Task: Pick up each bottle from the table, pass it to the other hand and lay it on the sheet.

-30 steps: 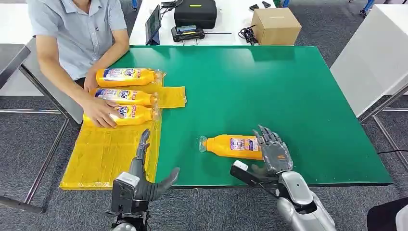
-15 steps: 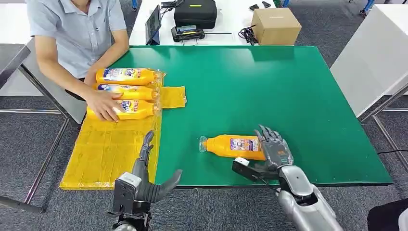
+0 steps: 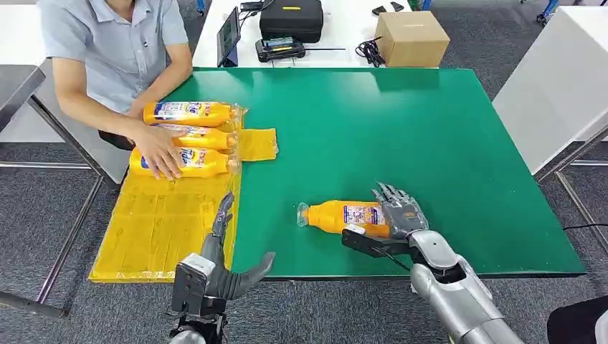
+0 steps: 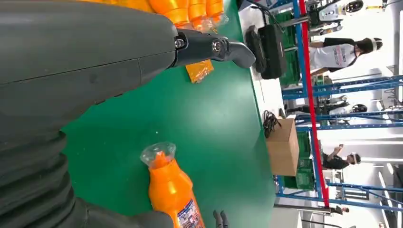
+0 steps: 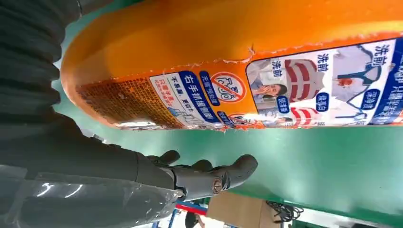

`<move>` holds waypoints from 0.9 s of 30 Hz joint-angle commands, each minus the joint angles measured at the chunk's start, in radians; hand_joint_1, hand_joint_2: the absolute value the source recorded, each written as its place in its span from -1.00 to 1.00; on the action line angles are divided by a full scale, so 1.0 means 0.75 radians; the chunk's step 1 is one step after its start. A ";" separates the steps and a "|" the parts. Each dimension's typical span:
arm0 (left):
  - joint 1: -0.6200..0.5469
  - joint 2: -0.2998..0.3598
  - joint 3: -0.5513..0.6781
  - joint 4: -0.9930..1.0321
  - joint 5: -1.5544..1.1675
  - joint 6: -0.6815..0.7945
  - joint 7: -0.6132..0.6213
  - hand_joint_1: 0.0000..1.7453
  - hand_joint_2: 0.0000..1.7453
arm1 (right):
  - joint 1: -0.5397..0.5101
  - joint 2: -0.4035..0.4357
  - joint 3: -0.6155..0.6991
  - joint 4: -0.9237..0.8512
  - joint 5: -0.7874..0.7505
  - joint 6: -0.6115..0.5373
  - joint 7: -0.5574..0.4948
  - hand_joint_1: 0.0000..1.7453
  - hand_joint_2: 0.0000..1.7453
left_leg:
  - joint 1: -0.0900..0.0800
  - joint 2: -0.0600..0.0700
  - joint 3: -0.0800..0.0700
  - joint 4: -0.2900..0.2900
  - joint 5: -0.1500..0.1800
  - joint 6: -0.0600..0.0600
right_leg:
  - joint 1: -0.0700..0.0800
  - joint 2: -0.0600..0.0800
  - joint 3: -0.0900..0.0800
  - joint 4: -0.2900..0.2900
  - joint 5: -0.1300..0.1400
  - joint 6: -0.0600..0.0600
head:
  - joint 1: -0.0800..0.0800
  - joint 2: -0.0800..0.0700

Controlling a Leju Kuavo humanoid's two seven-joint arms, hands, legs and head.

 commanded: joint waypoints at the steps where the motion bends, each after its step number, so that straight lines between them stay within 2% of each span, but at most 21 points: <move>1: -0.047 0.044 -0.027 0.077 -0.003 -0.015 0.020 -1.00 1.00 | -0.097 -0.003 0.108 0.153 -0.025 0.026 -0.003 -1.00 1.00 | 0.002 0.003 0.006 0.000 -0.002 -0.004 | 0.003 0.002 0.006 -0.001 -0.001 -0.004 | -0.001 0.000; 6: -0.056 0.044 -0.012 0.075 -0.022 -0.019 0.035 -1.00 1.00 | -0.123 -0.010 0.151 0.192 -0.053 0.045 -0.007 -1.00 1.00 | 0.002 0.003 0.005 -0.001 -0.001 -0.003 | 0.002 0.002 0.004 -0.001 -0.001 -0.003 | -0.001 0.000; 8: -0.061 0.045 -0.016 0.091 -0.029 -0.033 0.043 -1.00 1.00 | -0.145 -0.040 0.178 0.207 -0.107 0.117 -0.020 -1.00 1.00 | 0.002 0.003 0.005 -0.001 -0.002 -0.003 | 0.002 0.002 0.005 -0.002 -0.001 -0.003 | -0.001 0.000; 9: -0.065 0.049 -0.024 0.097 -0.039 -0.039 0.040 -1.00 1.00 | -0.151 -0.063 0.189 0.205 -0.137 0.141 -0.033 0.78 1.00 | 0.003 0.004 0.007 0.000 -0.003 -0.004 | 0.003 0.002 0.007 -0.001 -0.001 -0.005 | 0.000 0.000; 10: -0.067 0.049 -0.025 0.103 -0.042 -0.042 0.040 -1.00 1.00 | -0.163 -0.097 0.219 0.200 -0.166 0.177 -0.044 1.00 1.00 | 0.001 0.002 0.005 -0.001 -0.001 -0.003 | 0.002 0.002 0.004 -0.001 0.000 -0.003 | -0.001 0.000; 15: -0.094 0.054 -0.035 0.134 -0.050 -0.071 0.029 -1.00 1.00 | -0.211 -0.202 0.284 0.201 -0.329 0.301 -0.080 1.00 1.00 | 0.002 0.000 0.007 0.001 -0.002 -0.004 | 0.003 -0.001 0.008 -0.001 -0.002 -0.004 | 0.000 0.000; 20: -0.116 0.054 -0.054 0.163 -0.038 -0.083 0.011 -1.00 1.00 | -0.183 -0.247 0.269 0.180 -0.505 0.330 -0.098 1.00 1.00 | 0.001 -0.002 0.008 0.000 -0.002 -0.004 | 0.002 -0.003 0.009 -0.002 -0.002 -0.004 | 0.000 0.000; 27: -0.124 0.051 -0.055 0.165 -0.011 -0.079 -0.018 -1.00 1.00 | -0.143 -0.216 0.185 0.124 -0.672 0.268 -0.152 1.00 1.00 | 0.001 0.000 0.008 0.001 -0.002 -0.004 | 0.002 -0.001 0.008 -0.002 -0.002 -0.004 | -0.001 0.000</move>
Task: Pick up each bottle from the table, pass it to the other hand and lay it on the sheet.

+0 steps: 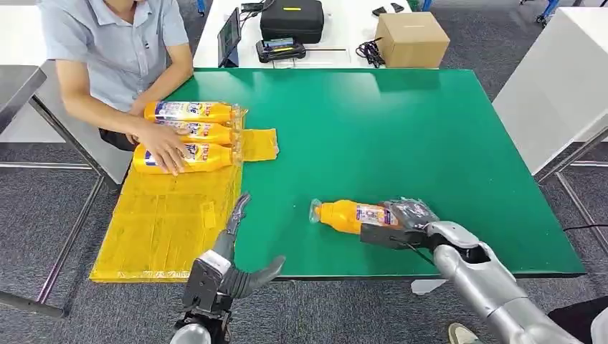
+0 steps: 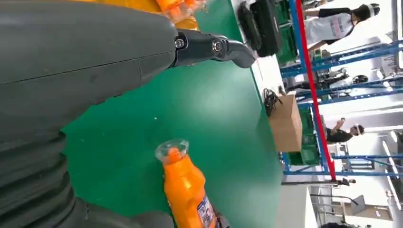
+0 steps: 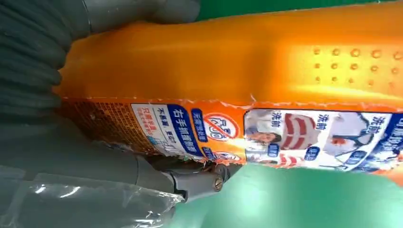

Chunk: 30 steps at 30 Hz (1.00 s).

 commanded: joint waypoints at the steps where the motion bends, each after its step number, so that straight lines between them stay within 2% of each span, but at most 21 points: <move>1: -0.053 0.028 -0.020 0.084 0.051 0.005 -0.035 -1.00 1.00 | 0.018 0.001 -0.014 0.014 -0.149 -0.047 -0.047 1.00 1.00 | 0.003 0.001 0.008 -0.001 -0.003 -0.005 | 0.004 0.000 0.009 -0.002 -0.002 -0.005 | 0.000 0.000; 3: -0.055 0.019 -0.007 0.081 0.085 0.018 -0.063 -1.00 1.00 | 0.041 0.045 -0.066 -0.018 -0.211 -0.068 -0.078 1.00 1.00 | 0.004 0.000 0.007 -0.001 -0.003 -0.005 | 0.004 -0.001 0.008 -0.002 -0.002 -0.005 | 0.001 0.000; 8: -0.057 0.020 -0.008 0.081 0.087 0.019 -0.064 -1.00 1.00 | 0.043 0.048 -0.068 -0.024 -0.212 -0.069 -0.077 1.00 1.00 | 0.002 0.003 0.004 -0.001 -0.001 -0.003 | 0.002 0.002 0.003 -0.001 -0.001 -0.003 | 0.000 0.000; 10: -0.047 -0.011 0.022 0.081 0.203 0.009 -0.103 -1.00 1.00 | 0.069 0.088 -0.130 -0.044 -0.287 -0.073 -0.143 1.00 1.00 | 0.002 0.001 0.003 -0.001 -0.001 -0.003 | 0.002 0.000 0.003 -0.001 -0.001 -0.003 | 0.000 0.000; 13: -0.036 -0.073 0.087 0.128 0.563 -0.044 -0.121 -1.00 1.00 | 0.101 0.240 -0.231 -0.120 -0.403 -0.091 -0.247 1.00 1.00 | 0.003 0.006 0.006 0.000 -0.003 -0.004 | 0.004 0.005 0.005 -0.001 -0.001 -0.005 | 0.001 0.000; 15: -0.041 -0.081 0.096 0.171 0.731 -0.091 -0.125 -1.00 1.00 | 0.083 0.328 -0.235 -0.158 -0.412 -0.105 -0.251 1.00 1.00 | 0.002 0.008 0.003 -0.001 -0.002 -0.003 | 0.002 0.007 0.001 -0.001 0.001 -0.003 | 0.000 0.000; 17: -0.055 -0.068 0.076 0.221 0.870 -0.136 -0.117 -1.00 1.00 | 0.055 0.380 -0.222 -0.153 -0.499 -0.049 -0.262 1.00 1.00 | 0.004 0.013 0.007 0.000 -0.005 -0.006 | 0.004 0.012 0.004 0.000 -0.001 -0.007 | 0.000 0.000; 21: -0.063 -0.064 0.066 0.238 0.885 -0.141 -0.123 -1.00 1.00 | 0.045 0.384 -0.206 -0.145 -0.498 -0.051 -0.264 1.00 1.00 | 0.003 0.004 0.002 -0.001 -0.001 -0.003 | 0.002 0.003 0.001 0.000 0.000 -0.003 | 0.000 0.000; 30: -0.071 -0.057 0.054 0.242 0.899 -0.138 -0.121 -1.00 1.00 | 0.032 0.367 -0.179 -0.122 -0.486 -0.036 -0.266 1.00 1.00 | 0.004 0.003 0.004 0.000 -0.003 -0.004 | 0.003 0.003 0.004 0.000 -0.002 -0.004 | 0.001 0.000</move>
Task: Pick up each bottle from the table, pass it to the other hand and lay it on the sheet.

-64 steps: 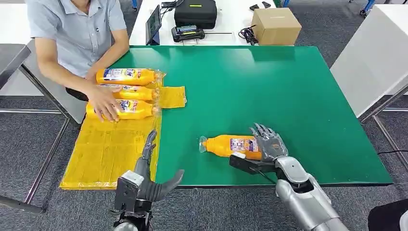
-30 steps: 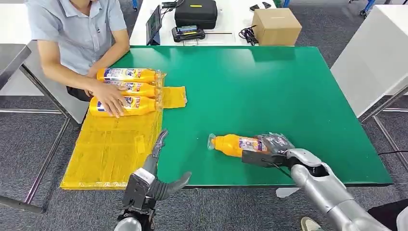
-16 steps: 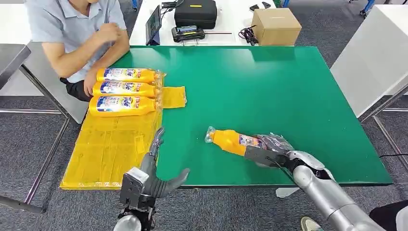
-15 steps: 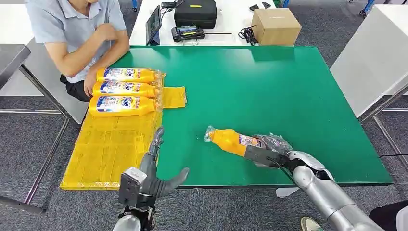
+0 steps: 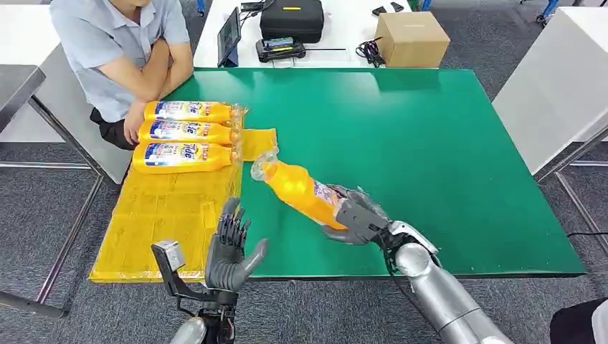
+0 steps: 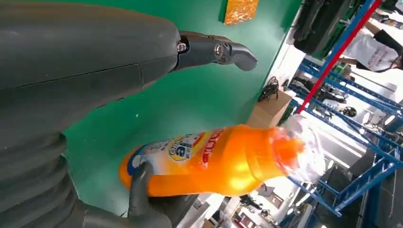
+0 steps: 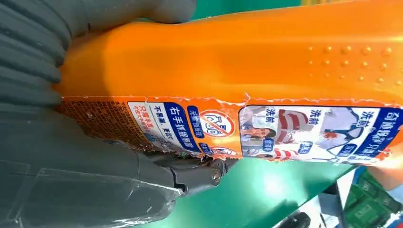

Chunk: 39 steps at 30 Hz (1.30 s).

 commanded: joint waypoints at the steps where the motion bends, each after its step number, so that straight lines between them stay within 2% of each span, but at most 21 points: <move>1: -0.057 0.011 0.005 0.111 0.018 0.000 0.002 -1.00 1.00 | -0.104 0.009 0.074 0.066 0.112 -0.008 0.043 1.00 1.00 | 0.002 0.003 0.004 0.001 -0.002 -0.003 | 0.002 0.002 0.004 0.000 -0.001 -0.004 | 0.000 0.000; 4: -0.105 0.037 -0.061 0.179 -0.116 0.065 -0.002 -1.00 1.00 | -0.204 -0.034 0.208 0.186 0.197 0.018 0.086 1.00 1.00 | 0.001 0.004 0.003 0.000 -0.001 -0.002 | 0.001 0.003 0.002 0.000 0.000 -0.003 | 0.000 0.000; 6: -0.117 0.020 -0.048 0.230 -0.099 0.047 0.027 -1.00 1.00 | -0.250 -0.061 0.264 0.237 0.205 0.029 0.082 1.00 1.00 | 0.001 0.004 0.004 0.000 -0.001 -0.003 | 0.001 0.004 0.003 -0.001 0.000 -0.003 | -0.001 0.000; 9: -0.120 -0.002 -0.020 0.247 -0.049 0.004 -0.012 -1.00 1.00 | -0.292 -0.077 0.312 0.269 0.157 0.082 0.073 1.00 1.00 | 0.002 0.005 0.007 0.000 -0.002 -0.004 | 0.003 0.004 0.006 -0.002 0.000 -0.004 | 0.000 0.000; 13: -0.165 0.008 -0.029 0.238 -0.131 0.061 -0.088 -1.00 1.00 | -0.288 -0.050 0.342 0.295 0.132 0.093 0.066 1.00 1.00 | 0.003 0.003 0.006 0.001 -0.002 -0.003 | 0.003 0.002 0.006 0.000 -0.001 -0.004 | 0.000 0.000; 18: -0.271 0.014 0.028 0.295 -0.134 0.033 -0.064 -1.00 1.00 | -0.283 0.028 0.428 0.338 0.125 0.062 -0.022 1.00 1.00 | 0.002 0.003 0.005 -0.001 -0.001 -0.002 | 0.003 0.002 0.005 -0.001 0.000 -0.003 | 0.000 0.000; 21: -0.294 0.001 0.075 0.296 -0.096 0.009 -0.071 -1.00 1.00 | -0.283 0.071 0.451 0.321 0.113 0.053 -0.020 1.00 1.00 | 0.004 0.006 0.007 0.001 -0.003 -0.004 | 0.004 0.005 0.007 0.000 -0.001 -0.006 | 0.000 0.000; 27: -0.297 -0.026 0.112 0.342 -0.031 -0.042 -0.036 -1.00 1.00 | -0.221 0.123 0.420 0.220 0.098 -0.023 -0.072 1.00 1.00 | 0.002 0.002 0.002 0.000 0.000 -0.001 | 0.002 0.001 0.002 0.000 0.000 -0.002 | 0.000 0.000; 30: -0.294 -0.028 0.118 0.346 -0.017 -0.048 -0.037 -1.00 1.00 | -0.207 0.129 0.415 0.188 0.098 -0.027 -0.070 1.00 1.00 | 0.004 0.005 0.008 0.001 -0.003 -0.003 | 0.004 0.004 0.007 0.000 -0.002 -0.004 | 0.000 0.000; 35: -0.278 -0.033 0.157 0.339 0.069 -0.065 -0.037 -1.00 1.00 | -0.121 0.179 0.336 0.051 0.085 -0.061 -0.098 1.00 1.00 | 0.004 0.003 0.005 0.001 -0.002 -0.003 | 0.004 0.001 0.004 0.000 -0.002 -0.004 | 0.000 0.000; 39: -0.280 -0.029 0.145 0.360 0.112 -0.090 -0.018 -1.00 1.00 | -0.108 0.209 0.317 0.068 0.068 -0.058 -0.102 1.00 1.00 | 0.003 0.003 0.003 0.001 -0.002 -0.003 | 0.003 0.002 0.003 0.000 -0.001 -0.003 | 0.000 0.000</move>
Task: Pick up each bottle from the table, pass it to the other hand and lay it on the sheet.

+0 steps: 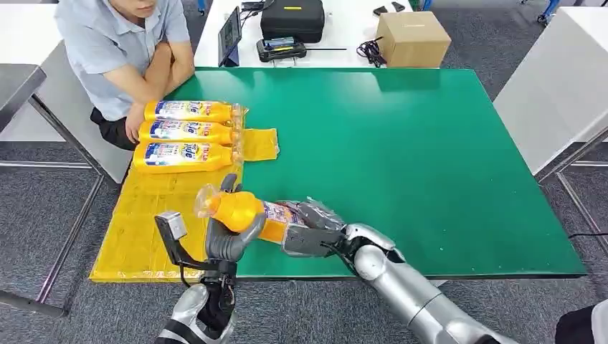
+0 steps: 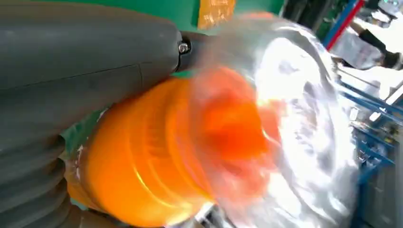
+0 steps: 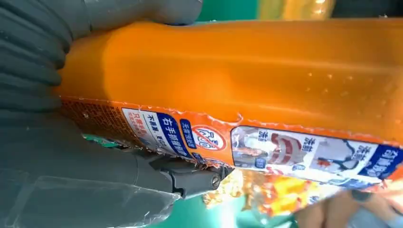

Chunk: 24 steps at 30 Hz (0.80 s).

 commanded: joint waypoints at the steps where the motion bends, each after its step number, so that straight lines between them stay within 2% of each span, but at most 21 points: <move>1: -0.032 -0.001 0.033 0.107 0.070 -0.035 0.027 -1.00 1.00 | 0.031 0.076 -0.038 -0.066 -0.023 -0.008 -0.022 1.00 1.00 | 0.001 0.002 0.003 0.000 -0.001 -0.002 | 0.001 0.001 0.002 0.000 -0.001 -0.003 | -0.001 0.000; 9: 0.000 -0.008 -0.031 0.099 0.061 -0.048 0.012 -1.00 1.00 | 0.056 0.099 -0.102 -0.087 -0.081 -0.019 -0.038 1.00 1.00 | 0.004 0.004 0.009 0.002 -0.006 -0.006 | 0.005 0.003 0.009 0.000 -0.004 -0.006 | -0.001 0.000; 12: 0.016 -0.001 -0.053 0.040 0.067 -0.065 -0.019 -1.00 1.00 | 0.055 0.105 -0.102 -0.066 -0.098 0.002 -0.037 1.00 1.00 | 0.001 0.001 0.004 -0.001 -0.002 -0.003 | 0.002 0.000 0.004 -0.001 -0.001 -0.003 | -0.001 0.000; 15: 0.035 0.011 -0.076 -0.051 0.064 -0.081 -0.031 -1.00 1.00 | 0.047 0.110 -0.103 -0.027 -0.144 0.051 -0.047 1.00 1.00 | 0.004 0.005 0.008 0.002 -0.006 -0.005 | 0.004 0.003 0.008 0.000 -0.004 -0.006 | 0.000 0.000; 16: 0.039 0.012 -0.075 -0.078 0.063 -0.090 -0.055 -1.00 1.00 | 0.039 0.112 -0.093 -0.009 -0.154 0.075 -0.046 1.00 1.00 | 0.001 0.002 0.003 0.000 -0.001 -0.002 | 0.002 0.001 0.002 0.000 -0.001 -0.003 | -0.001 0.000; 23: 0.068 0.014 -0.030 -0.213 0.098 -0.135 -0.097 -1.00 1.00 | 0.019 0.130 -0.037 0.119 -0.178 0.116 -0.054 1.00 1.00 | 0.002 0.002 0.003 0.000 -0.001 -0.003 | 0.002 0.002 0.003 -0.001 -0.001 -0.003 | -0.001 0.000; 24: 0.072 0.013 -0.021 -0.227 0.101 -0.138 -0.103 -0.94 1.00 | 0.022 0.132 -0.032 0.132 -0.183 0.125 -0.056 1.00 1.00 | 0.003 0.003 0.005 0.001 -0.003 -0.004 | 0.003 0.002 0.004 0.000 -0.001 -0.004 | -0.001 0.000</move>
